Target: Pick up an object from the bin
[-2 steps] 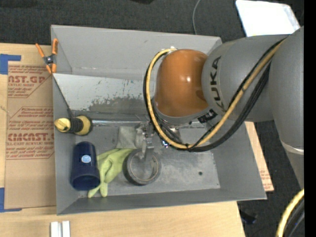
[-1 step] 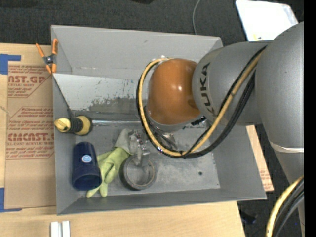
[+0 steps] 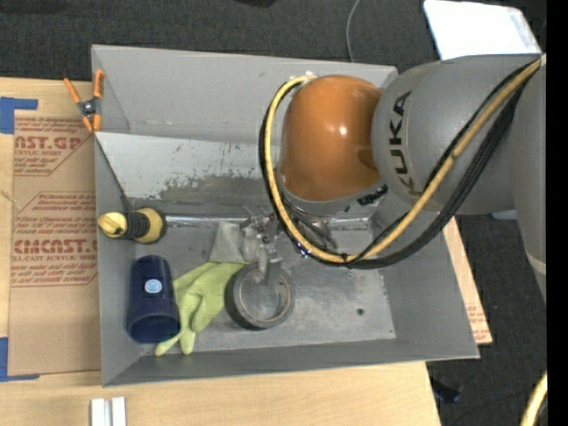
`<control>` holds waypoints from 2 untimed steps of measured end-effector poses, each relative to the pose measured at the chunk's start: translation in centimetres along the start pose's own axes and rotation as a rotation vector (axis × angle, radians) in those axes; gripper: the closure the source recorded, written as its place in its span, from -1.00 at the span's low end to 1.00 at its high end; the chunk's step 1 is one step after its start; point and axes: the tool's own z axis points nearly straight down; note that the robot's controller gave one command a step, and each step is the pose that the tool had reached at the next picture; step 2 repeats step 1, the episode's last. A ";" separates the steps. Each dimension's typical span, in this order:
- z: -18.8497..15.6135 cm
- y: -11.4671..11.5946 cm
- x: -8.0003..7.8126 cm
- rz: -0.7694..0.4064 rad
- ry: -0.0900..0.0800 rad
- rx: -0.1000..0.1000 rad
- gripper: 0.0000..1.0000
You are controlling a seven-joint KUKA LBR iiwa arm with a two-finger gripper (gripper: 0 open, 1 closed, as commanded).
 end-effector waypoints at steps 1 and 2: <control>-3.7 0.6 0.1 -0.007 -0.008 0.001 1.00; -3.7 0.6 0.1 -0.007 -0.008 0.001 1.00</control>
Offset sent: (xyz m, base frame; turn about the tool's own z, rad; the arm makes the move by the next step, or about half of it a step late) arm 0.0070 0.0136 -0.0130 0.0575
